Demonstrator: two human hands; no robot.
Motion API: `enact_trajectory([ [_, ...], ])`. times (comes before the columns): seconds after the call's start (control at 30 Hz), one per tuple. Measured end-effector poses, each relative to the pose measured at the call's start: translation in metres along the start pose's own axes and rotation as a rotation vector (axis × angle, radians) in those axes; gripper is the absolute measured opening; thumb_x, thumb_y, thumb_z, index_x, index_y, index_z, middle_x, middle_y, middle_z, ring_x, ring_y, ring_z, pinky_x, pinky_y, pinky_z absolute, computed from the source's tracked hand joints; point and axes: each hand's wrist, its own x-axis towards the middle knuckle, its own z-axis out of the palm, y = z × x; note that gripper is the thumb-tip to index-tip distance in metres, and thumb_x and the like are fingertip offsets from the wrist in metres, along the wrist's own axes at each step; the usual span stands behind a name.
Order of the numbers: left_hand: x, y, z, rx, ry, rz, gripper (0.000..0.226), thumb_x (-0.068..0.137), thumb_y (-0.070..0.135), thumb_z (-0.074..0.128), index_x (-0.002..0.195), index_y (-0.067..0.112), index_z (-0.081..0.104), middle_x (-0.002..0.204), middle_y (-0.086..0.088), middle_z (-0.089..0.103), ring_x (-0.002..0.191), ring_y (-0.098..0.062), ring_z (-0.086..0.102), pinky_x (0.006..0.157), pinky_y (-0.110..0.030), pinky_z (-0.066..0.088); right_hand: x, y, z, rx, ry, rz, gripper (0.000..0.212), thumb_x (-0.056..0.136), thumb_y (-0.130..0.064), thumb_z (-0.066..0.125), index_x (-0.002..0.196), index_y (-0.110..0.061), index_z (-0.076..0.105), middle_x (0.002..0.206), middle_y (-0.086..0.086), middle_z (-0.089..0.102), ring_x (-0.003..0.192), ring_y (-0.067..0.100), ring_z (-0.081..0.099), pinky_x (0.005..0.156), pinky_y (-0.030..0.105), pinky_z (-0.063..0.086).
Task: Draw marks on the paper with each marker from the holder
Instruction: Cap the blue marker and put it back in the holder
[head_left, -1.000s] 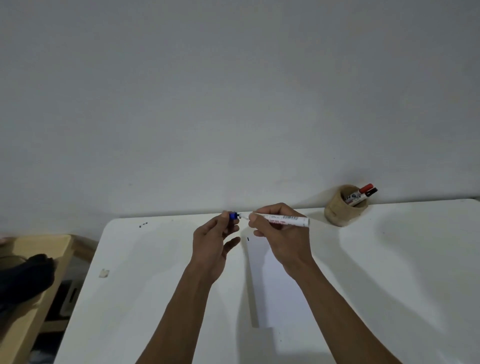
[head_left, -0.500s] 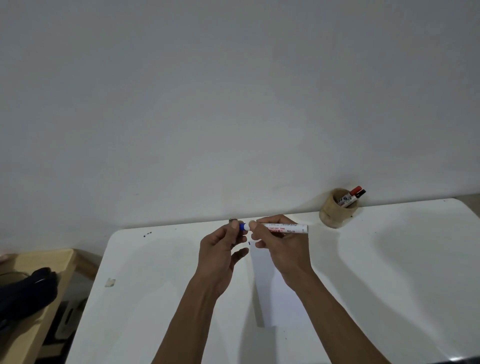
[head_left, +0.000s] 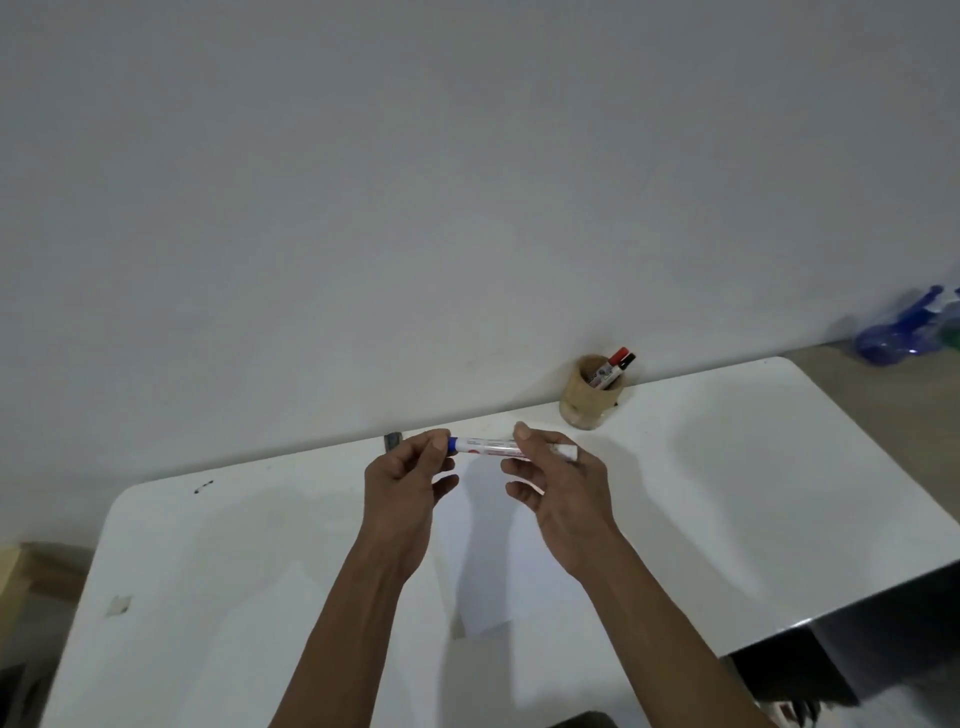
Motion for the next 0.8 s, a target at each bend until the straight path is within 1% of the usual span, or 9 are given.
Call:
enact_trajectory([
  [0.13, 0.009, 0.005, 0.027, 0.05, -0.001, 0.043, 0.016, 0.094, 0.011, 0.064, 0.106, 0.005, 0.073, 0.086, -0.002, 0.072, 0.082, -0.018, 0.062, 0.073, -0.03, 0.056, 0.015, -0.019, -0.034, -0.533, -0.031, -0.209, 0.014, 0.079, -0.02, 0.087, 0.081, -0.01, 0.077, 0.081, 0.014, 0.077, 0.068, 0.02, 0.067, 0.062, 0.029, 0.055],
  [0.23, 0.014, 0.005, 0.06, 0.17, -0.054, 0.133, 0.015, 0.093, 0.011, 0.066, 0.105, 0.01, 0.074, 0.088, -0.002, 0.075, 0.08, -0.013, 0.065, 0.07, -0.024, 0.057, 0.028, -0.026, -0.054, -0.759, -0.057, -0.33, 0.013, 0.078, -0.023, 0.087, 0.086, -0.017, 0.079, 0.08, 0.002, 0.078, 0.066, 0.009, 0.068, 0.063, 0.014, 0.05],
  [0.3, 0.017, 0.003, 0.084, 0.271, -0.073, 0.204, 0.013, 0.091, 0.015, 0.069, 0.101, 0.016, 0.076, 0.089, 0.0, 0.077, 0.081, -0.009, 0.067, 0.073, -0.026, 0.058, 0.036, -0.03, -0.067, -0.835, -0.067, -0.37, 0.014, 0.081, -0.025, 0.084, 0.095, -0.022, 0.08, 0.082, -0.007, 0.078, 0.068, 0.002, 0.068, 0.062, 0.013, 0.05],
  [0.4, 0.021, -0.003, 0.122, 0.388, -0.122, 0.274, 0.012, 0.088, 0.018, 0.072, 0.099, 0.02, 0.078, 0.087, 0.006, 0.078, 0.081, -0.003, 0.069, 0.076, -0.025, 0.054, 0.048, -0.037, -0.088, -0.845, -0.102, -0.375, 0.022, 0.087, -0.019, 0.079, 0.107, -0.027, 0.075, 0.089, -0.017, 0.073, 0.067, 0.008, 0.068, 0.061, 0.03, 0.059],
  [0.43, 0.022, -0.006, 0.134, 0.416, -0.13, 0.281, 0.012, 0.088, 0.02, 0.073, 0.098, 0.022, 0.079, 0.087, 0.008, 0.079, 0.084, -0.002, 0.07, 0.076, -0.023, 0.052, 0.053, -0.041, -0.096, -0.857, -0.118, -0.38, 0.026, 0.089, -0.017, 0.076, 0.113, -0.028, 0.071, 0.091, -0.018, 0.072, 0.069, 0.008, 0.068, 0.061, 0.03, 0.06],
  [0.53, 0.029, -0.023, 0.164, 0.467, -0.092, 0.249, 0.019, 0.089, 0.03, 0.071, 0.107, 0.025, 0.076, 0.095, 0.009, 0.078, 0.095, -0.01, 0.07, 0.083, -0.032, 0.057, 0.072, -0.054, -0.123, -0.843, -0.108, -0.41, 0.052, 0.095, -0.015, 0.069, 0.139, -0.036, 0.052, 0.095, -0.017, 0.07, 0.078, -0.002, 0.071, 0.064, 0.015, 0.056],
  [0.6, 0.036, -0.038, 0.178, 0.501, -0.033, 0.211, 0.024, 0.09, 0.031, 0.07, 0.114, 0.027, 0.072, 0.098, 0.009, 0.076, 0.096, -0.013, 0.069, 0.087, -0.037, 0.058, 0.088, -0.065, -0.141, -0.764, -0.041, -0.429, 0.066, 0.095, -0.014, 0.068, 0.146, -0.044, 0.04, 0.097, -0.019, 0.069, 0.081, 0.001, 0.072, 0.067, 0.017, 0.057],
  [0.73, 0.049, -0.063, 0.199, 0.651, 0.093, 0.191, 0.035, 0.087, 0.023, 0.073, 0.121, 0.023, 0.064, 0.102, 0.004, 0.07, 0.088, -0.003, 0.064, 0.072, -0.019, 0.049, 0.124, -0.086, -0.169, -0.655, 0.088, -0.518, 0.066, 0.095, -0.013, 0.069, 0.147, -0.041, 0.039, 0.096, -0.014, 0.068, 0.079, -0.002, 0.072, 0.063, 0.012, 0.054],
  [0.8, 0.057, -0.074, 0.207, 0.698, 0.124, 0.178, 0.047, 0.084, 0.025, 0.077, 0.127, 0.022, 0.059, 0.11, 0.002, 0.067, 0.089, -0.008, 0.065, 0.075, -0.021, 0.048, 0.141, -0.093, -0.176, -0.584, 0.135, -0.536, 0.064, 0.093, -0.013, 0.072, 0.144, -0.036, 0.042, 0.097, -0.007, 0.07, 0.077, 0.002, 0.074, 0.062, 0.01, 0.053],
])
